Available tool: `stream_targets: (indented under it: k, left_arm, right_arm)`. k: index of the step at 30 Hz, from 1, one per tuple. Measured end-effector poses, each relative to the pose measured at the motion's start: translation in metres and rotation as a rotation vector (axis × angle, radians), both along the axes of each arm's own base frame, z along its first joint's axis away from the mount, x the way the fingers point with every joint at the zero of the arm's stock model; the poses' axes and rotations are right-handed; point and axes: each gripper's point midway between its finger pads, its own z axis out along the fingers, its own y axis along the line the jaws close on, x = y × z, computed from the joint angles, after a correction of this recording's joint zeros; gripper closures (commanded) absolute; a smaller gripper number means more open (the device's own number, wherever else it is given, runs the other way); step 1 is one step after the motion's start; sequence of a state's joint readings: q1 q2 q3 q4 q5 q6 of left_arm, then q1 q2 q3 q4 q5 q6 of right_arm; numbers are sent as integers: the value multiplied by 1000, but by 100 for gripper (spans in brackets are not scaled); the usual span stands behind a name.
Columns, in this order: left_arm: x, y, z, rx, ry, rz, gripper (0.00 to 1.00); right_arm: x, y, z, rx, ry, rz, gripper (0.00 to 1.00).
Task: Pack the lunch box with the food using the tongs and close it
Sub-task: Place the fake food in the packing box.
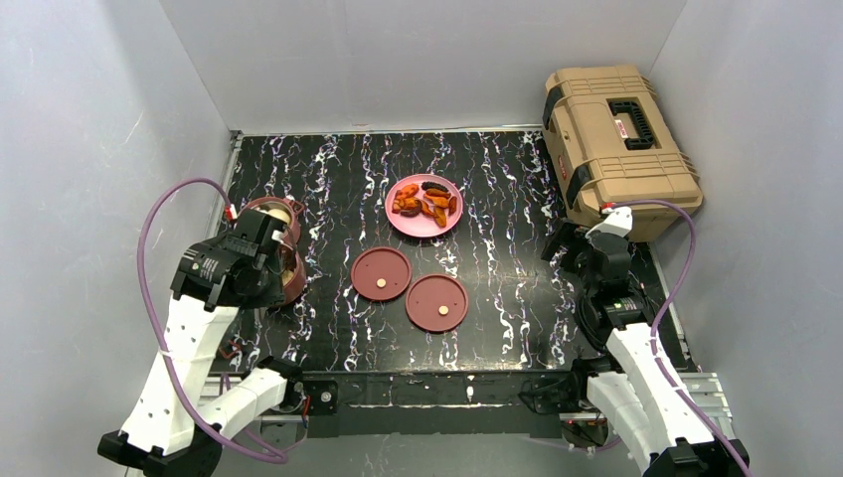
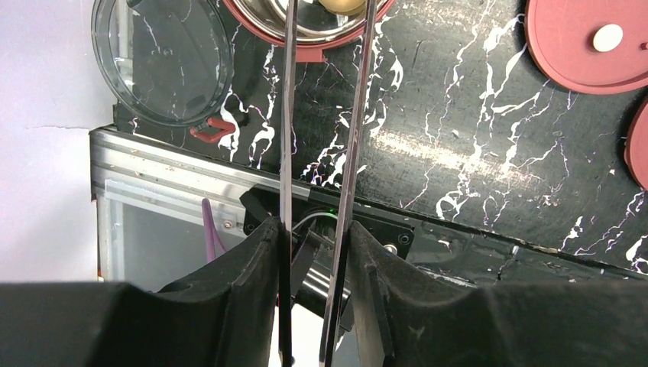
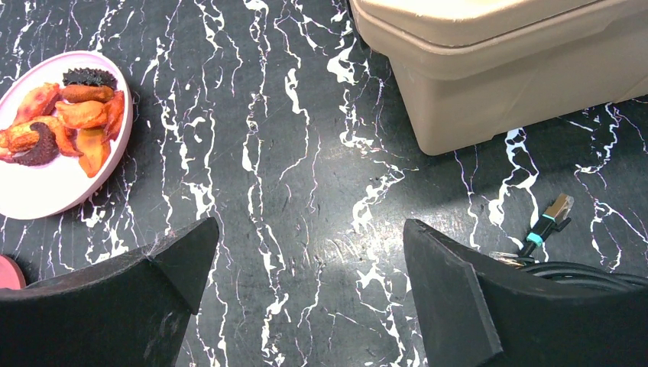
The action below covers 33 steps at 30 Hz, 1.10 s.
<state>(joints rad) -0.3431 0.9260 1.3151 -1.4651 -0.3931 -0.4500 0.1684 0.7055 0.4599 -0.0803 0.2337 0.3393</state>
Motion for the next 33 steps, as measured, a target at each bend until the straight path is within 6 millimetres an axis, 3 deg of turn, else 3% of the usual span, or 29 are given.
stream_targets:
  k: [5, 15, 25, 33]
  left_arm:
    - [1, 0, 0, -1, -3, 0, 63]
    - [5, -5, 5, -25, -28, -11, 69]
    - [35, -49, 15, -218, -102, -115, 71]
    - [71, -93, 19, -354, -140, -206, 71]
  right_arm:
    - [0, 0, 0, 0, 0, 0, 0]
    - [0, 0, -1, -1, 4, 0, 0]
    - [1, -1, -4, -5, 15, -3, 0]
    - [1, -1, -4, -5, 16, -3, 0]
